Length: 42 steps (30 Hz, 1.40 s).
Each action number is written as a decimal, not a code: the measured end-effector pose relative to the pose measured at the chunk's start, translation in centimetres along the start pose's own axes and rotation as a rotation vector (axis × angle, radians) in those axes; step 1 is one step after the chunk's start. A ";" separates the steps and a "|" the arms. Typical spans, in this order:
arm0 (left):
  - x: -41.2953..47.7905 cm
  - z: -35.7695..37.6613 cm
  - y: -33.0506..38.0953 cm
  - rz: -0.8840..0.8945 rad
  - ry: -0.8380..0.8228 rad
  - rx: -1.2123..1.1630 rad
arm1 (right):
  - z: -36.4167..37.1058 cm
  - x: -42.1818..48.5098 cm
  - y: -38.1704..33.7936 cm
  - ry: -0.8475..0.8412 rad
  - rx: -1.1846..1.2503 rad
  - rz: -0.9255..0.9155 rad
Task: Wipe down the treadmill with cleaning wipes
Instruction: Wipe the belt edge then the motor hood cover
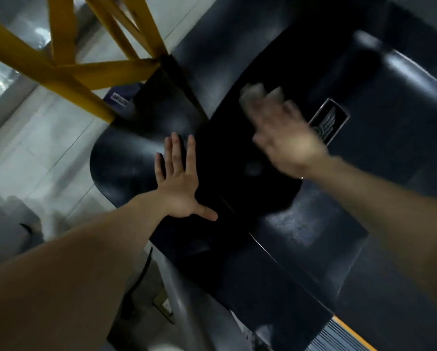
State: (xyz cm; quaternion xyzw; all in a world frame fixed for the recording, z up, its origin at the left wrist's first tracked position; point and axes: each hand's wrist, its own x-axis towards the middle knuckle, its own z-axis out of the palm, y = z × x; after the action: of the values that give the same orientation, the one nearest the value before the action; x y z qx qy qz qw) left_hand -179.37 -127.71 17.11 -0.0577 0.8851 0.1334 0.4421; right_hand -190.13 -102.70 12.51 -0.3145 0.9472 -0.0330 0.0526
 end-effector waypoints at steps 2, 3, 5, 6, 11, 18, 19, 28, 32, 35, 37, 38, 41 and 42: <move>0.0 0.1 -0.2 0.005 -0.003 -0.007 | -0.7 3.6 1.5 0.028 0.059 0.352; 0.1 0.2 -0.2 0.005 -0.003 -0.003 | -0.6 4.1 0.4 0.064 0.047 0.368; 0.4 0.3 -0.2 -0.010 -0.009 0.010 | 0.4 2.4 -3.9 0.037 0.057 0.067; 0.5 0.3 -0.2 -0.023 -0.015 0.023 | 0.8 0.5 -5.8 -0.008 0.123 -0.185; 0.6 0.4 -0.2 -0.013 -0.011 0.000 | 0.1 2.6 -0.4 -0.006 -0.036 -0.356; 0.5 0.5 -0.3 -0.018 -0.005 -0.011 | -0.3 4.9 -1.4 0.061 0.091 -0.041; 0.5 0.4 -0.2 -0.027 -0.008 -0.001 | -0.2 2.7 -3.7 -0.021 0.117 -0.297; 0.3 0.5 0.0 -0.021 -0.023 -0.001 | -3.1 8.2 1.3 0.057 0.121 0.289; 0.0 0.1 0.5 -0.059 -0.059 0.028 | -2.8 6.0 -3.5 -0.069 0.042 -0.503; 0.3 0.0 0.3 -0.045 -0.052 0.027 | -3.2 12.2 4.4 0.139 -0.055 0.065; 0.4 0.1 0.1 -0.042 -0.049 0.031 | -4.0 14.1 6.1 0.055 0.004 0.349; 0.4 0.1 0.2 -0.040 -0.046 0.037 | -3.5 14.0 4.6 0.083 0.048 0.281; 0.4 0.3 0.3 -0.049 -0.044 0.043 | -2.0 9.5 -3.2 -0.014 0.085 -0.419; 0.5 0.3 0.3 -0.053 -0.048 0.046 | -1.9 9.0 -3.4 -0.072 0.081 -0.551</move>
State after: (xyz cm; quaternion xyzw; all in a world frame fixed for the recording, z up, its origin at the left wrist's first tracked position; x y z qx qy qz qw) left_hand -179.47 -127.32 16.62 -0.0677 0.8751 0.1029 0.4680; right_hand -195.54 -110.71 14.03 -0.5586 0.8216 -0.0729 0.0877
